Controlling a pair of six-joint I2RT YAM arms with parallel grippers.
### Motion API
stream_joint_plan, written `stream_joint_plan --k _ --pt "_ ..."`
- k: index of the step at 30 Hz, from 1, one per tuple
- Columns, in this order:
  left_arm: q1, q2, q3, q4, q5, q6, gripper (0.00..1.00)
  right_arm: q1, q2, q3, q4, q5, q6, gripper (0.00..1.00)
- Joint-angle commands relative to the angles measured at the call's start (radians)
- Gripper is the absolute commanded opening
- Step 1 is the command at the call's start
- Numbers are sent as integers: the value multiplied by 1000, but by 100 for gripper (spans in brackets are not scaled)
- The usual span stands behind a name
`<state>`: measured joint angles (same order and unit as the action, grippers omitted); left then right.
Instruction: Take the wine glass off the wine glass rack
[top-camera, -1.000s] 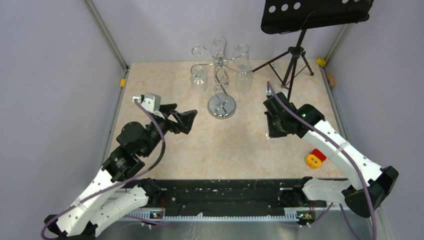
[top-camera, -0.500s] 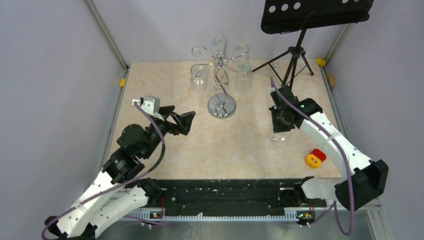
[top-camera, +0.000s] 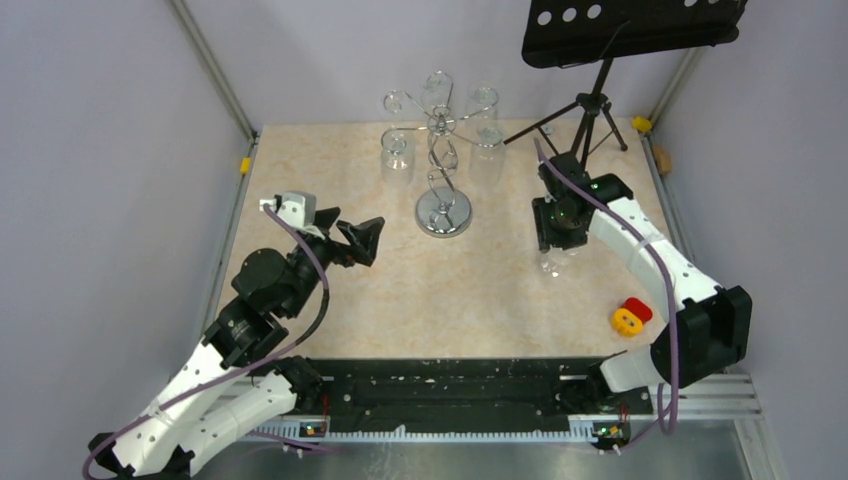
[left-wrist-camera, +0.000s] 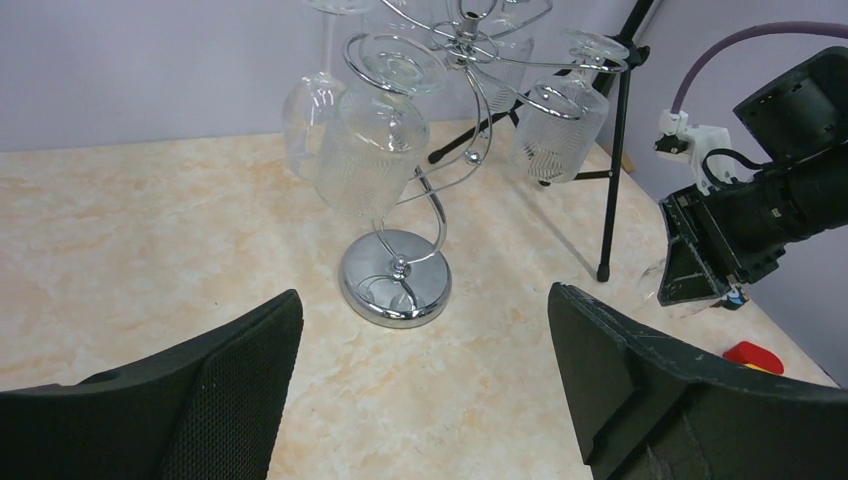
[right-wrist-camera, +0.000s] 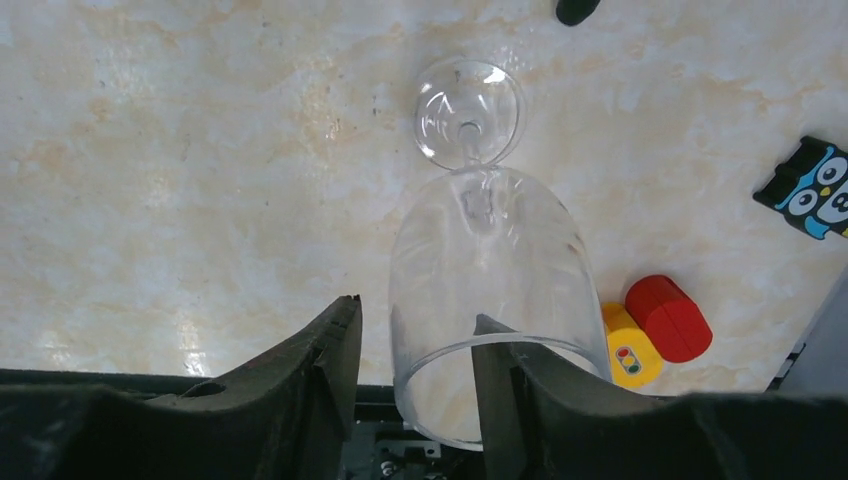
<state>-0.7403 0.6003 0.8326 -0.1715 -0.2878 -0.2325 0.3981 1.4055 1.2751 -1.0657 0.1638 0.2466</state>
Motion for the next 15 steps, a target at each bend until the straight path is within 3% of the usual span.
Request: stream_joint_plan --k 1,15 --pt "-2 12 48 52 -42 16 96 -20 7 122 -13 26 -15 46" --pt "-2 54 130 -28 -115 -48 99 -40 -31 248 -19 59 -7 54"
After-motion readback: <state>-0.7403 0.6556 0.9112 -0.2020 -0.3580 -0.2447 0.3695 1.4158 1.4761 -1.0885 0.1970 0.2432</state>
